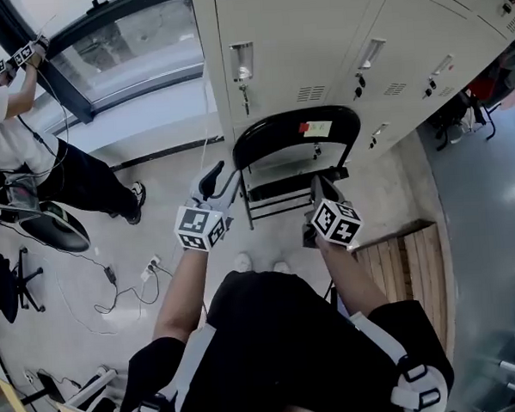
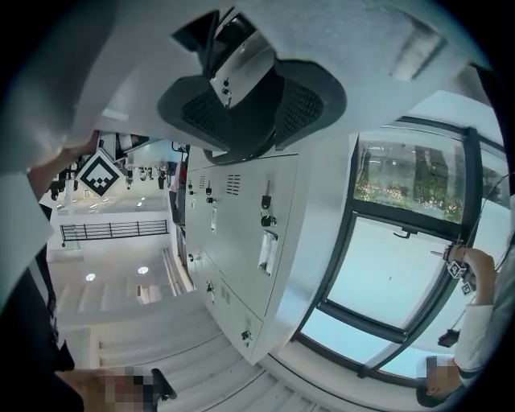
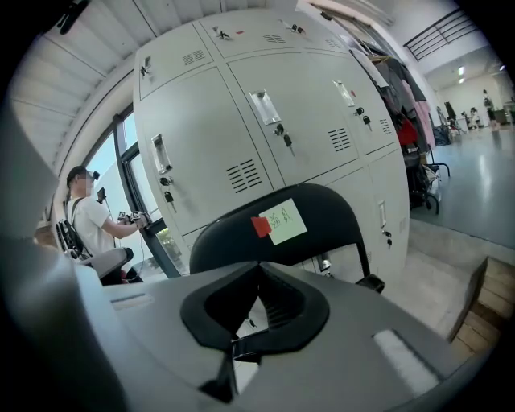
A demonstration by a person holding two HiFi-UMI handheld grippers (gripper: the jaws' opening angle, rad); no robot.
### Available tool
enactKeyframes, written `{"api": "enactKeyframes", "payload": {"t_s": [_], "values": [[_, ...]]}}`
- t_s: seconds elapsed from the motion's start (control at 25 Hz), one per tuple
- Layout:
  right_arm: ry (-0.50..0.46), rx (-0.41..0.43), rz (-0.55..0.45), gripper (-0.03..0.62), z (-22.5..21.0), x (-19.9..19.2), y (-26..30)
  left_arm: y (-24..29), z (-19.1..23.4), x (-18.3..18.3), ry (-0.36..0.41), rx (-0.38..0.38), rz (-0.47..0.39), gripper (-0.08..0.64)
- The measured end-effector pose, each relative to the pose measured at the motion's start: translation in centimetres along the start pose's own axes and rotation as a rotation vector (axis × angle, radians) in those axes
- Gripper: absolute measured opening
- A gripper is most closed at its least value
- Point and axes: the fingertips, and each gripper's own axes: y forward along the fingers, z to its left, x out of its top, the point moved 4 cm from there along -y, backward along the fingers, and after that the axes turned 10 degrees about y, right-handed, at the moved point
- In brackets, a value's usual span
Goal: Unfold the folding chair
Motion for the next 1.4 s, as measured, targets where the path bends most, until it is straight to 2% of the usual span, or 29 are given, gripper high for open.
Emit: {"api": "enactKeyframes", "payload": {"t_s": [0.28,0.48,0.64,0.8,1.4], "values": [[0.039,-0.119,0.034,0.064,-1.9,-2.4,1.9,3.0,2.1,-3.3,-0.011,-0.080,0.078,0.224],[0.081,-0.181,0.060,0.097,-2.8,-4.4,2.1,5.7,2.9,-5.1,0.149,-0.126,0.140,0.224],[0.109,-0.200,0.049,0.107,-2.7,-5.0,2.3,7.5,3.8,-6.3,0.126,-0.159,0.183,0.224],[0.116,-0.222,0.052,0.104,-2.9,-5.5,2.0,9.2,3.7,-7.7,0.152,-0.208,0.237,0.225],[0.221,-0.322,0.024,0.094,-5.3,-7.7,-0.1,13.1,3.2,-8.6,0.168,-0.302,0.236,0.224]]}}
